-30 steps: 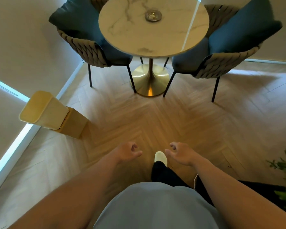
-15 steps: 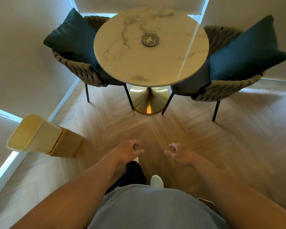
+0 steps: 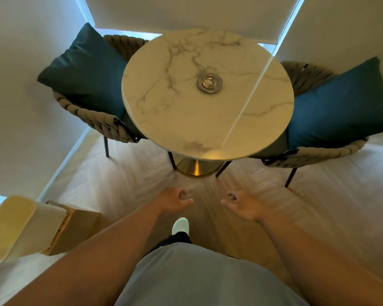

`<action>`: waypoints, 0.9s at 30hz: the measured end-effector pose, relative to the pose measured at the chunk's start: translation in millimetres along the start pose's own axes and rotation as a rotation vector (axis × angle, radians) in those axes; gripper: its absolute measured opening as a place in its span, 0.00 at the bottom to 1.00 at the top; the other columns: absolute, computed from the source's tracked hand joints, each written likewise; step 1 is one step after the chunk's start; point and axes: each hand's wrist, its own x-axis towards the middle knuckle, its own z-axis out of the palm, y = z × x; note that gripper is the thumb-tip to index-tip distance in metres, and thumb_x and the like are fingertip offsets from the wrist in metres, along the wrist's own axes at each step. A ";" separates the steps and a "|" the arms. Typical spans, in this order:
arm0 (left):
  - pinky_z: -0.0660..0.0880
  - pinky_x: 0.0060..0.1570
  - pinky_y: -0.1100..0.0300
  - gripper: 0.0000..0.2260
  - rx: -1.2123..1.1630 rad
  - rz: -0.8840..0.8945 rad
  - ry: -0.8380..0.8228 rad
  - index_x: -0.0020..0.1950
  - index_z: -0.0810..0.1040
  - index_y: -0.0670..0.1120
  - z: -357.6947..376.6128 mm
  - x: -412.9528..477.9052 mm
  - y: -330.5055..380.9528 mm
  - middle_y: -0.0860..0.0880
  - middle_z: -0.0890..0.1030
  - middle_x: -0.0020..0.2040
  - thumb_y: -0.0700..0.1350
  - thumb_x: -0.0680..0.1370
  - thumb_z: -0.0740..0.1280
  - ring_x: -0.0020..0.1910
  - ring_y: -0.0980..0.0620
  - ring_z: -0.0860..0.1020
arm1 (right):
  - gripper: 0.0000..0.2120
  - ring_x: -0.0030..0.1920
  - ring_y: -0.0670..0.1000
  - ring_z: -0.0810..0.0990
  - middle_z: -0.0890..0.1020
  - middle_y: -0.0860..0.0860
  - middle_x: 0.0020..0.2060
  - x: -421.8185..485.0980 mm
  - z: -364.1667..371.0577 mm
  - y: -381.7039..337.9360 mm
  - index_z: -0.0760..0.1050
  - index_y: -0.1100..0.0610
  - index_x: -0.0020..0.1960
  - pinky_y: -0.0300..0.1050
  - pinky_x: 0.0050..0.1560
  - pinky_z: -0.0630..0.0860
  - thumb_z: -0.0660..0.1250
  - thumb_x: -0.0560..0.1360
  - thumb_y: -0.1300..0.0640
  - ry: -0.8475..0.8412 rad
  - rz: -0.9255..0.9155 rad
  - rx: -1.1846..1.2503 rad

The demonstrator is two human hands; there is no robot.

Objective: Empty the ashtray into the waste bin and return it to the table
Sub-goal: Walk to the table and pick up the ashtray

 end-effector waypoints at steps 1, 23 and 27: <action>0.75 0.59 0.54 0.24 -0.002 0.001 -0.010 0.67 0.74 0.43 -13.6 9.7 1.8 0.44 0.79 0.61 0.56 0.77 0.68 0.58 0.48 0.78 | 0.33 0.68 0.53 0.72 0.71 0.52 0.71 8.4 -7.3 -10.1 0.63 0.50 0.74 0.51 0.64 0.72 0.61 0.75 0.35 0.004 -0.004 0.011; 0.74 0.57 0.57 0.24 0.012 -0.050 0.046 0.66 0.75 0.46 -148.3 183.2 89.3 0.47 0.79 0.60 0.58 0.76 0.70 0.55 0.50 0.78 | 0.31 0.68 0.57 0.73 0.72 0.57 0.71 170.7 -192.7 -47.9 0.64 0.57 0.74 0.42 0.57 0.67 0.60 0.78 0.40 -0.018 -0.096 0.008; 0.73 0.54 0.59 0.23 -0.006 -0.084 0.088 0.66 0.76 0.47 -165.5 207.3 106.6 0.48 0.79 0.58 0.58 0.76 0.70 0.53 0.52 0.78 | 0.30 0.67 0.57 0.73 0.73 0.57 0.69 195.8 -226.1 -45.1 0.65 0.56 0.73 0.43 0.58 0.67 0.61 0.78 0.39 -0.018 -0.102 0.013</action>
